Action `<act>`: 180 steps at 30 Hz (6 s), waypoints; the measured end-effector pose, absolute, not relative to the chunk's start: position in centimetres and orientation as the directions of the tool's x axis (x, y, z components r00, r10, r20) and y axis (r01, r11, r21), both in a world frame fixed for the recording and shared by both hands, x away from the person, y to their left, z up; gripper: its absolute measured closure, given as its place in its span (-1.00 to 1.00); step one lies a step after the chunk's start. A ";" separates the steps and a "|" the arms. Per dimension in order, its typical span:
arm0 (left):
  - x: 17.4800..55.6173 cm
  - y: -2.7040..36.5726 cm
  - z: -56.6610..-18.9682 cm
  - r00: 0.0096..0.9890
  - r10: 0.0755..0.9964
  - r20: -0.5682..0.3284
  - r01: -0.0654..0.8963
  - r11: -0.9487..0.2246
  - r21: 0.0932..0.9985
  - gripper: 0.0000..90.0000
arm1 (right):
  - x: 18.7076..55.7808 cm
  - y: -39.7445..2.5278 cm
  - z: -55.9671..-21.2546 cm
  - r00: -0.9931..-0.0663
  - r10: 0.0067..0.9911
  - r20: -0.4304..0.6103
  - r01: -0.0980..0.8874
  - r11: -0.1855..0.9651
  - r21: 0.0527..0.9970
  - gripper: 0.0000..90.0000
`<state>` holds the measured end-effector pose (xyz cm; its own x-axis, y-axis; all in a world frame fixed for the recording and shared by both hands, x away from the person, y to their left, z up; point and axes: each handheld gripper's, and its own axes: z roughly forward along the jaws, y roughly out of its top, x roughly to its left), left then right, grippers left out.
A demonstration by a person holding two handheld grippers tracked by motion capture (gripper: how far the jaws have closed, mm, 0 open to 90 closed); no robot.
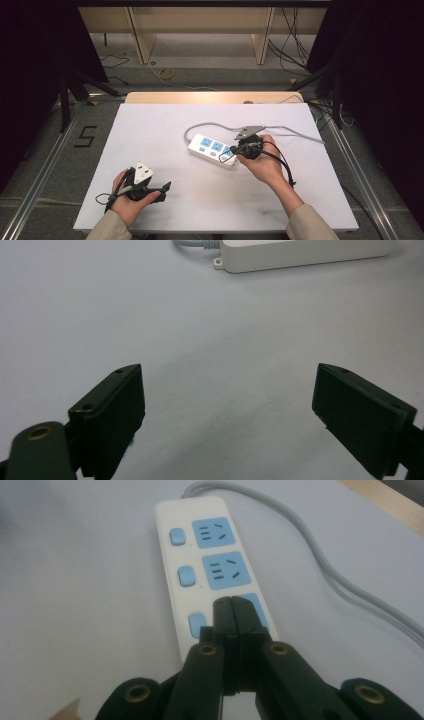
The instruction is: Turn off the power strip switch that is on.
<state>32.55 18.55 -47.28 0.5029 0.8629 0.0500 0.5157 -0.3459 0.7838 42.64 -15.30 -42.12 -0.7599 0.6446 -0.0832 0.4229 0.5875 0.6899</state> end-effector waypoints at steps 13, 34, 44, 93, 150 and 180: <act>32.6 18.5 -47.3 0.503 0.863 0.050 0.516 -0.346 0.784 -0.70 | 43.0 -14.7 -42.1 -0.769 0.633 -0.085 0.423 0.604 0.676 1.00; 32.6 18.5 -47.2 0.503 0.863 0.049 0.517 -0.345 0.784 -0.70 | 43.7 -13.5 -42.1 -0.784 0.614 -0.087 0.424 0.633 0.647 1.00; 32.6 18.6 -47.2 0.503 0.863 0.049 0.516 -0.345 0.784 -0.70 | 44.0 -13.0 -42.6 -0.785 0.614 -0.080 0.435 0.640 0.633 1.00; 32.6 18.3 -47.3 0.506 0.861 0.049 0.513 -0.346 0.785 -0.70 | 44.9 -11.6 -44.5 -0.804 0.591 -0.070 0.465 0.697 0.546 1.00; 32.6 18.2 -47.3 0.511 0.858 0.049 0.517 -0.352 0.780 -0.70 | 44.7 -10.9 -44.7 -0.801 0.596 -0.055 0.474 0.688 0.550 1.00; 32.7 18.2 -47.5 0.511 0.858 0.047 0.519 -0.351 0.779 -0.69 | 43.6 -14.6 -43.7 -0.774 0.632 -0.046 0.473 0.625 0.620 0.75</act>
